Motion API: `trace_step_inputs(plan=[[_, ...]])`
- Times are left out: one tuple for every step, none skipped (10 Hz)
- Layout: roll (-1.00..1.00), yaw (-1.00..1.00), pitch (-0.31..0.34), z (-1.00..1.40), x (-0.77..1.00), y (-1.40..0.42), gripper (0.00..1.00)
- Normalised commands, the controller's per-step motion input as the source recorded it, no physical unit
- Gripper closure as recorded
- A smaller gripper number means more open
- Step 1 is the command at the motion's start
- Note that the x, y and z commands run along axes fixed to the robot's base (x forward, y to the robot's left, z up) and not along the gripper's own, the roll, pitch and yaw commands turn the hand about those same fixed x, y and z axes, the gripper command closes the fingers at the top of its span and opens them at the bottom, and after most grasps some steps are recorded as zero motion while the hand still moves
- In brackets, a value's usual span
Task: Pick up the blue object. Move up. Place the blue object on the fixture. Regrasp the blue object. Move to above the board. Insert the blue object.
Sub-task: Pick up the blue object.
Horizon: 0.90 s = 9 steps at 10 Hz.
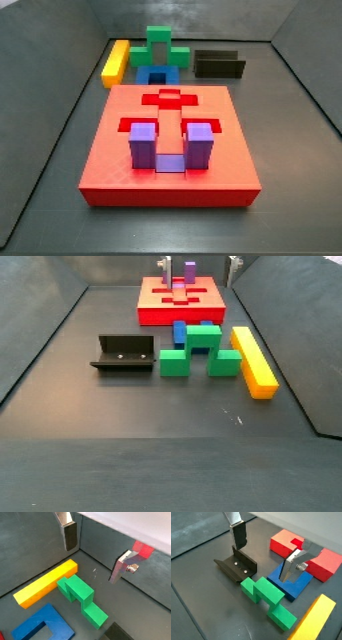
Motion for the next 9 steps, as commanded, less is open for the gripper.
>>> trace_step_inputs(plan=[[0.0, 0.0, 0.0, -0.03, 0.0, 0.0, 0.0], [-0.08, 0.0, -0.067, -0.19, 0.0, 0.0, 0.0], [0.13, 0.01, 0.0, -0.06, 0.09, -0.75, 0.0], [0.06, 0.11, 0.0, -0.07, 0.27, -0.83, 0.0], [0.07, 0.08, -0.009, -0.19, 0.31, -0.87, 0.0], [0.1, 0.0, -0.009, -0.22, 0.35, -0.92, 0.0], [0.11, 0.0, -0.01, -0.25, 0.39, -0.92, 0.0], [0.0, 0.0, -0.103, -0.43, 0.23, -0.78, 0.0], [-0.05, 0.0, -0.14, -0.47, 0.17, -0.66, 0.0]])
